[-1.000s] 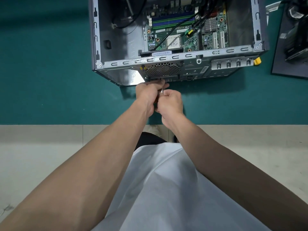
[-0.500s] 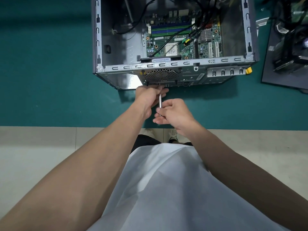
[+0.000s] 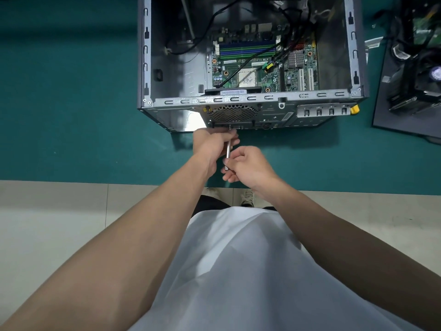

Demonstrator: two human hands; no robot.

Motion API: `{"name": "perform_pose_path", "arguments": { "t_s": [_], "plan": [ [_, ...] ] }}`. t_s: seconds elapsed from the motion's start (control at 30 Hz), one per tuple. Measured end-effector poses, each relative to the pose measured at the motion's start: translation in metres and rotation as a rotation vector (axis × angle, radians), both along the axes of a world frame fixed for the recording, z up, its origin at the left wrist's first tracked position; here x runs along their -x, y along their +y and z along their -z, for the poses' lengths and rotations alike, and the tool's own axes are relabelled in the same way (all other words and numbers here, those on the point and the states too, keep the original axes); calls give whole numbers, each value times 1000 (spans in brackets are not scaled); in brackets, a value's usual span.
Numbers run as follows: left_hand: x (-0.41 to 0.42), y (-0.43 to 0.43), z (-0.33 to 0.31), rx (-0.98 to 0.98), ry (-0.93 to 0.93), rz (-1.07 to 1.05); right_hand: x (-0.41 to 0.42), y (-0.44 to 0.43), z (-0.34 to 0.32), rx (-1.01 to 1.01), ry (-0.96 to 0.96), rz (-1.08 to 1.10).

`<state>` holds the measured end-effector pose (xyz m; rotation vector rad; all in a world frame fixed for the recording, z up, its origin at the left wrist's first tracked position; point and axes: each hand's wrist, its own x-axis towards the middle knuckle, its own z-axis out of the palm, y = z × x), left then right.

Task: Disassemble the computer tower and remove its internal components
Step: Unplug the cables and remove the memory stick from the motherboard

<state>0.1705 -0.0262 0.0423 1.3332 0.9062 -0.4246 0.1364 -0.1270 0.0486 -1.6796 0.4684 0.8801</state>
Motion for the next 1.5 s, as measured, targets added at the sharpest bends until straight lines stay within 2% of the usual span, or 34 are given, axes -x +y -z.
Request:
{"name": "perform_pose_path", "arguments": {
  "t_s": [0.07,0.13,0.27,0.33,0.4,0.47,0.53,0.6,0.73,0.83,0.9,0.97,1.07,1.2,1.27,1.4,1.5],
  "plan": [
    [-1,-2,3,-99,18,16,0,1,1,96,-24,-2],
    [-2,-5,3,-137,50,8,-1,0,1,83,-8,32],
    [-4,-11,2,16,53,-50,-4,-3,-4,-158,105,48],
    [-3,-12,3,65,42,-73,-6,-3,-5,-216,131,79],
    [-2,-11,2,61,40,-95,-7,-2,-4,-137,98,83],
    [-2,-8,3,-76,45,-31,-5,0,-1,11,45,56],
    [-1,-8,4,-200,58,9,-2,1,1,71,22,89],
    [-2,-9,5,-199,64,-27,-1,0,2,9,36,121],
    [-4,-11,8,-34,57,-83,-3,-6,-2,-281,130,155],
    [0,-6,7,34,39,-57,-3,-6,-1,-157,86,123],
    [2,-3,7,-74,40,47,-1,-5,0,9,27,83],
    [3,-2,6,-160,68,115,1,-4,1,82,3,113],
    [2,-5,3,-140,92,114,1,-7,3,13,37,129],
    [0,-4,-1,-3,86,99,-2,-10,-1,-213,116,155],
    [2,-4,0,-8,85,104,-3,-9,-2,-197,101,191],
    [4,-5,4,-187,73,130,-1,-6,0,24,60,203],
    [3,-6,2,-149,78,115,-2,-8,-1,-96,105,233]
  ]
}}
